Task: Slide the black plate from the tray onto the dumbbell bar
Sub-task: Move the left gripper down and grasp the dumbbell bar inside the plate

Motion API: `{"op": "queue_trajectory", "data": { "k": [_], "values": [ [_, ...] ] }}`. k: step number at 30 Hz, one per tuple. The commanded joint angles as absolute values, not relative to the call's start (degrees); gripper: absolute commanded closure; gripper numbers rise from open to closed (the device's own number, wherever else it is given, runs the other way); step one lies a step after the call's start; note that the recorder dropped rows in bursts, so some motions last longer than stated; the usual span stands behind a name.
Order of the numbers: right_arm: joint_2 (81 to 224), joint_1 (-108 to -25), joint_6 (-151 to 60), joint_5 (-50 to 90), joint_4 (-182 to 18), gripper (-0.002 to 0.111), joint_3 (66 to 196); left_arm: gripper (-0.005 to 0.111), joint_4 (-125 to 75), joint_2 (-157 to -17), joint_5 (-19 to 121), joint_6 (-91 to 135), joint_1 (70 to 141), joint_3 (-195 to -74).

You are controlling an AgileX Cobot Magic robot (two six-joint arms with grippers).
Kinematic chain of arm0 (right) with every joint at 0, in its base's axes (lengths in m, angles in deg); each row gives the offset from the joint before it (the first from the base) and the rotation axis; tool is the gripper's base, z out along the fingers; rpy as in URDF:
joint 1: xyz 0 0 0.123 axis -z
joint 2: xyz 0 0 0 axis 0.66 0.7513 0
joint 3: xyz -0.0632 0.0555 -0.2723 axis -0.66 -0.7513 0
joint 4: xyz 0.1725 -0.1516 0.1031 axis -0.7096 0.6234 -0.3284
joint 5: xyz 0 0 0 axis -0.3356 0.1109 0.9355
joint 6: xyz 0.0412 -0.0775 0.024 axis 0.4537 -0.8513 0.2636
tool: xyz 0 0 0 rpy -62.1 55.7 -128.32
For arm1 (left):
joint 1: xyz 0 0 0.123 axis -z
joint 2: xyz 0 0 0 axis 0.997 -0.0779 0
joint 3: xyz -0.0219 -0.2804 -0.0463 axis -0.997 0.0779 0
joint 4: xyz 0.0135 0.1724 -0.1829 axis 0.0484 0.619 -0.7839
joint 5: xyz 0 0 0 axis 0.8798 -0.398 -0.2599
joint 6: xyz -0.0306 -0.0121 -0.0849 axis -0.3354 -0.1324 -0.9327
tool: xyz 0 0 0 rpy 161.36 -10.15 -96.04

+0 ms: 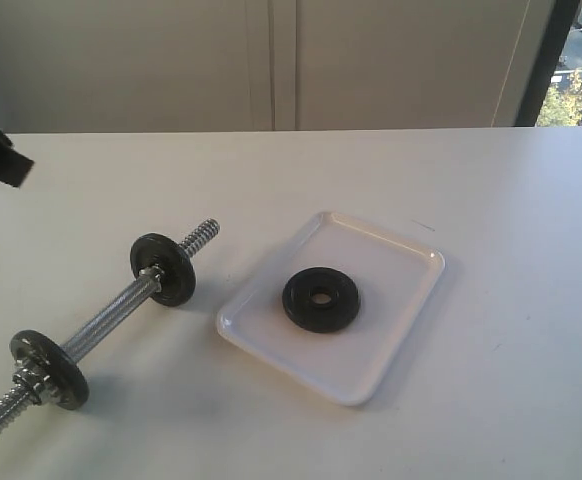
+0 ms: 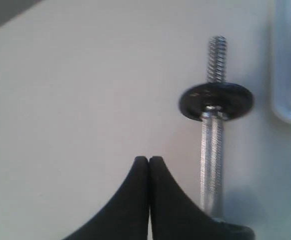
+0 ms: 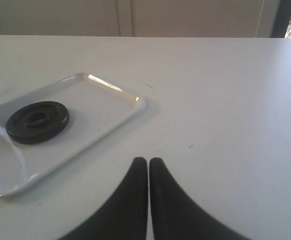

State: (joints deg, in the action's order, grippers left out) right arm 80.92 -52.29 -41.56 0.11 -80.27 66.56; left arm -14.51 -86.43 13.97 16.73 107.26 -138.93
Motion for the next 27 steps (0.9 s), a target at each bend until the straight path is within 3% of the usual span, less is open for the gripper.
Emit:
{"op": "queue_trajectory", "data": {
  "k": [1, 15, 19, 23, 27],
  "values": [
    [80.61, -52.64, -42.07, 0.42, -79.92, 0.106, 66.44, 0.107, -24.06, -95.83, 2.19, 26.42, 108.98, -147.5],
    [80.61, -52.66, -42.07, 0.42, -79.45, 0.106, 66.44, 0.106, -25.28, -113.8, 0.44, 27.22, 108.98, -152.46],
    [80.61, -52.66, -42.07, 0.42, -79.05, 0.106, 66.44, 0.087, -25.28, -115.82, 1.04, 27.49, 108.98, -152.46],
    [80.61, -52.66, -42.07, 0.42, -78.5, 0.106, 66.44, 0.058, -25.74, -117.13, 1.42, 27.49, 108.98, -152.46],
    [80.61, -52.66, -42.07, 0.42, -78.5, 0.106, 66.44, 0.047, -26.01, -118.39, 2.4, 27.49, 108.98, -152.46]
  ]
}}
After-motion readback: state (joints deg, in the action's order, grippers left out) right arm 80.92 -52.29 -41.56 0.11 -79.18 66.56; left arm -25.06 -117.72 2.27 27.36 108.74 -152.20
